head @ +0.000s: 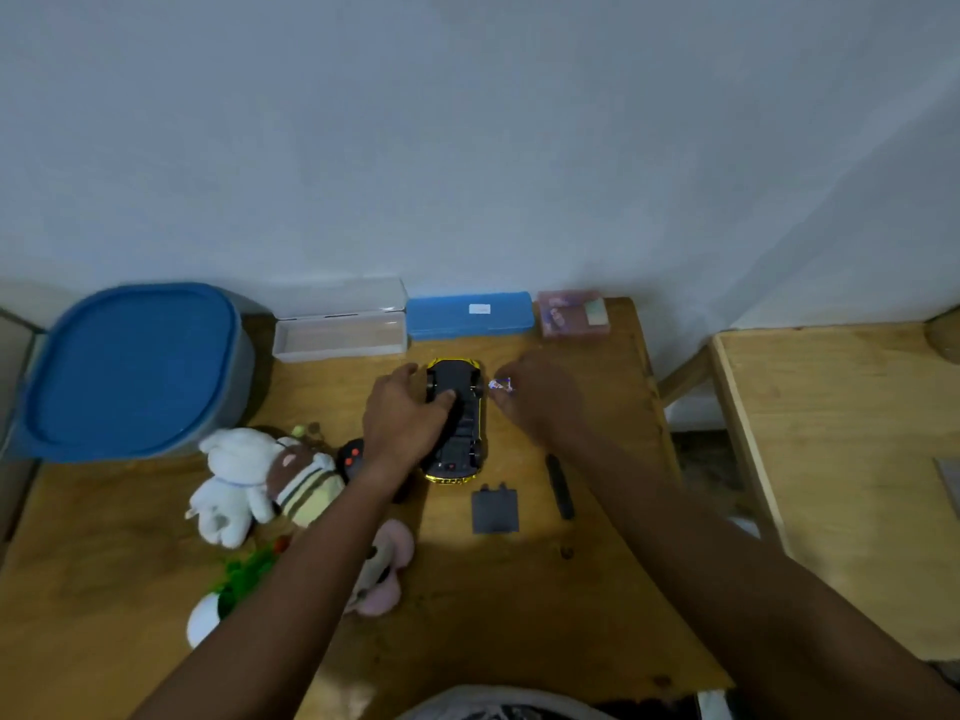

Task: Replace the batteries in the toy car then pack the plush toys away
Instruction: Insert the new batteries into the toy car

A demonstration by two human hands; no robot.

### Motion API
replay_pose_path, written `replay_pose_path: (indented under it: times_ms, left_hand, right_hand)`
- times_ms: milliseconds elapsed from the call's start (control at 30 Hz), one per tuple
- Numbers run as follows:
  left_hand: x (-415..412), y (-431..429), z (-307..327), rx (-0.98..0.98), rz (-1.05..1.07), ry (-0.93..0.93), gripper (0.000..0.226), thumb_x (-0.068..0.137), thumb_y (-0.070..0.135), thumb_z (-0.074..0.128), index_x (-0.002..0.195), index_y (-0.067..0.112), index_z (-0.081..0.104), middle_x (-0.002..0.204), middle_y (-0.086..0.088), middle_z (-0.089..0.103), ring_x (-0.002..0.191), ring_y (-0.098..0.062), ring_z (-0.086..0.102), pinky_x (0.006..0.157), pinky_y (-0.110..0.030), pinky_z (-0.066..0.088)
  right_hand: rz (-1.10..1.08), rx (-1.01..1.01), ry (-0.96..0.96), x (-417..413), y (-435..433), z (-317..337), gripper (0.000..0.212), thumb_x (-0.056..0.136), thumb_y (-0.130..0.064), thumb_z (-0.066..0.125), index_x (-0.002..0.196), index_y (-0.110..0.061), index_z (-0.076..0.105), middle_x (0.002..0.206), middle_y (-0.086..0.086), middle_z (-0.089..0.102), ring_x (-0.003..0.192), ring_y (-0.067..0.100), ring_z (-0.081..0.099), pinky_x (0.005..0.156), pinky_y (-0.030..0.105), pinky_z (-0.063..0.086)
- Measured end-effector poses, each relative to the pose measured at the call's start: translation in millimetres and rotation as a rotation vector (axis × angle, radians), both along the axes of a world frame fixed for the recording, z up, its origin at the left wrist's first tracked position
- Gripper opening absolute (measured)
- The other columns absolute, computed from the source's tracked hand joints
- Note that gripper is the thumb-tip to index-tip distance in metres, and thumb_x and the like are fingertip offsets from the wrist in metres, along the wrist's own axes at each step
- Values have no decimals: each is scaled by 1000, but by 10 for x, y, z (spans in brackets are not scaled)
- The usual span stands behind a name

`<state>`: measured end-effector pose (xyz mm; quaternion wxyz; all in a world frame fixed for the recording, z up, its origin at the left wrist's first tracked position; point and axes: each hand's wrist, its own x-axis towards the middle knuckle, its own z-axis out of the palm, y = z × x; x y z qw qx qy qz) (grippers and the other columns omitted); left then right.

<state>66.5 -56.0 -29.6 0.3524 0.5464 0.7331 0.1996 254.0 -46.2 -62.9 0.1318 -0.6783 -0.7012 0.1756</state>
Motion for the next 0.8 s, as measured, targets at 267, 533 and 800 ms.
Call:
replay_pose_path:
  times_ms: [267, 533, 800]
  left_hand:
    - [-230, -170, -169, -309, 9, -299, 57, 92, 45, 62, 137, 10, 58, 129, -7, 67, 114, -25, 63, 101, -40, 50]
    - [-269, -129, -151, -390, -11, -573, 26, 104, 7, 49, 128, 2, 57, 100, -8, 69, 81, -31, 70, 73, -31, 62]
    - [-172, -134, -171, -395, -8, -609, 23, 105, 19, 48, 112, 0, 60, 107, -26, 68, 83, -26, 64, 71, -31, 54]
  right_hand:
    - [-32, -128, -181, -183, 65, -75, 24, 94, -40, 53, 92, -19, 65, 97, 4, 66, 90, 25, 63, 66, 30, 40]
    - [-306, -37, 255, -155, -162, -25, 17, 88, -38, 64, 92, -25, 74, 110, -9, 70, 90, 13, 63, 73, 26, 46]
    - [-558, -32, 708, -20, -455, 169, 22, 93, -34, 62, 99, -16, 73, 88, -2, 72, 83, 12, 67, 65, 20, 50]
